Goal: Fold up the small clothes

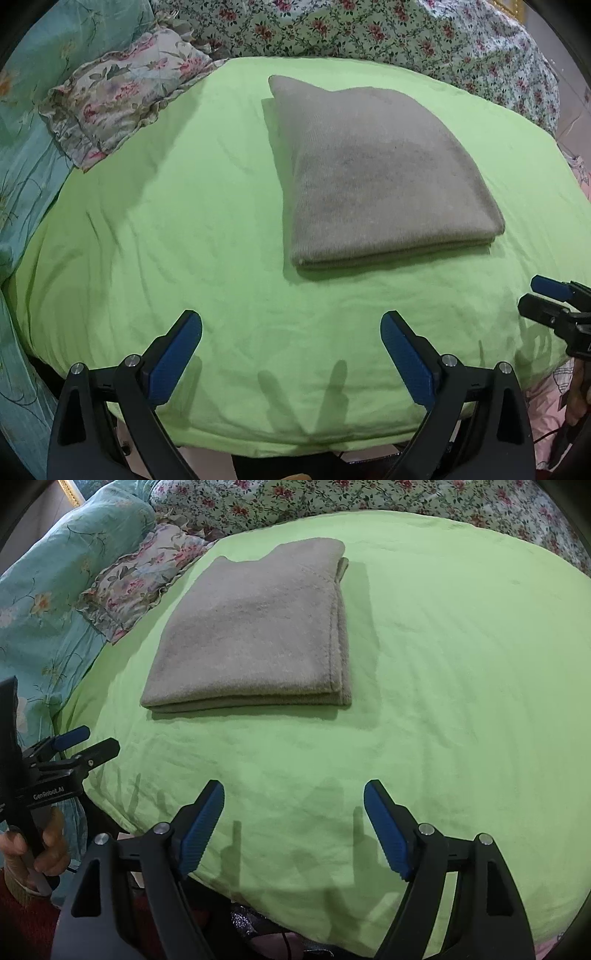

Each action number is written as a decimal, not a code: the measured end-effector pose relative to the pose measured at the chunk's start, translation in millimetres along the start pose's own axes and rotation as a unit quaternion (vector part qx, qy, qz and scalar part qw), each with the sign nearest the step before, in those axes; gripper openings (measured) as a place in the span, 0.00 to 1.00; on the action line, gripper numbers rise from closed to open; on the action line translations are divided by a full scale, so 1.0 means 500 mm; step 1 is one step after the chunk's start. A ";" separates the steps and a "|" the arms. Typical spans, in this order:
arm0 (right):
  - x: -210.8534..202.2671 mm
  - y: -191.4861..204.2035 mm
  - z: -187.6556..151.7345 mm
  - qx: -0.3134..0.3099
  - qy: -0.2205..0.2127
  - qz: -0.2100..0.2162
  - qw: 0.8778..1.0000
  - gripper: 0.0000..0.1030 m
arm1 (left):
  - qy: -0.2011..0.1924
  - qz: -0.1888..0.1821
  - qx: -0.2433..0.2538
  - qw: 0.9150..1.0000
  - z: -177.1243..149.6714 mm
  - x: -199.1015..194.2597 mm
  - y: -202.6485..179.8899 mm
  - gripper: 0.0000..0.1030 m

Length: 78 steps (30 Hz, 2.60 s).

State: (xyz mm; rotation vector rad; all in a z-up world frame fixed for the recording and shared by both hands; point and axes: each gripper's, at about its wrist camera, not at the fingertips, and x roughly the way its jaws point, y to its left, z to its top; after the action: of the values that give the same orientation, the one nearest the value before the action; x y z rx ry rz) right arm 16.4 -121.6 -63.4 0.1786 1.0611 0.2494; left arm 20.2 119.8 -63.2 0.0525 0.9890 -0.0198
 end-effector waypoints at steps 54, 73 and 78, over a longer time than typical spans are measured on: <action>0.059 0.030 0.205 -0.020 -0.025 0.023 0.999 0.82 | -0.031 -0.018 0.002 0.999 0.141 0.039 -0.015 0.99; 0.055 0.039 0.204 -0.019 -0.025 0.023 0.999 0.83 | -0.038 -0.013 0.017 0.999 0.144 0.035 -0.023 0.99; 0.059 0.038 0.206 -0.019 -0.022 0.025 0.999 0.83 | -0.039 -0.012 0.018 0.999 0.145 0.035 -0.025 0.99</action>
State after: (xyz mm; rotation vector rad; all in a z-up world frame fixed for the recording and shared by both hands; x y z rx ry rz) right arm 118.4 -97.5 -33.8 0.1763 1.0088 0.3103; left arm 89.8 103.6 -38.5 0.0721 0.9114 -0.0613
